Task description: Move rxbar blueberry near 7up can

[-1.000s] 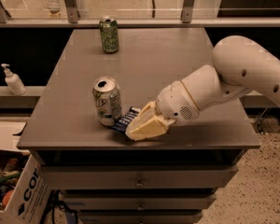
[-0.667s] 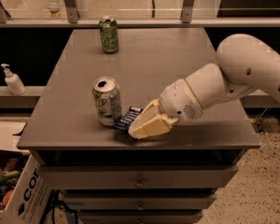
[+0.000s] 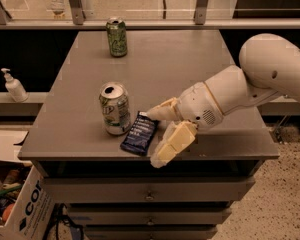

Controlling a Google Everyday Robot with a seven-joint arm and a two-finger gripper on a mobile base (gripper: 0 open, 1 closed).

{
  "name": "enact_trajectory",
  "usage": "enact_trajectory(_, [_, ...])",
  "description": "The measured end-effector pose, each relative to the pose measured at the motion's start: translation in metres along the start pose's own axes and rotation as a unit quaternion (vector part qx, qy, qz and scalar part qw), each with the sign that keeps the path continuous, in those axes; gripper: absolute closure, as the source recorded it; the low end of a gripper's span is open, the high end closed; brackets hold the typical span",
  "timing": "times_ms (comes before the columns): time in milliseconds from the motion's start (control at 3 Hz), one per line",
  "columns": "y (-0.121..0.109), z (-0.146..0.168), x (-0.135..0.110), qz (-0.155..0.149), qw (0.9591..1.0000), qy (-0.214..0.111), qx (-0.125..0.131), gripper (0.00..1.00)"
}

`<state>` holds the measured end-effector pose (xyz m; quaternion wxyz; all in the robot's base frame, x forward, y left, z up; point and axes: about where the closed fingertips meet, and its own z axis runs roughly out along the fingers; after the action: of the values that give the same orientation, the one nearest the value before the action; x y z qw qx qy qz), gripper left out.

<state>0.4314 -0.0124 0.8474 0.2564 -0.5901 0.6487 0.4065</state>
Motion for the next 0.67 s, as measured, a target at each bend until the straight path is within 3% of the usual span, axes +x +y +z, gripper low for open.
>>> enact_trajectory(333, [-0.005,-0.019,-0.001,0.001,0.9998,-0.006,0.020,0.00])
enact_trajectory(667, [-0.016,-0.061,-0.001,-0.015,0.9972,-0.026,0.069,0.00])
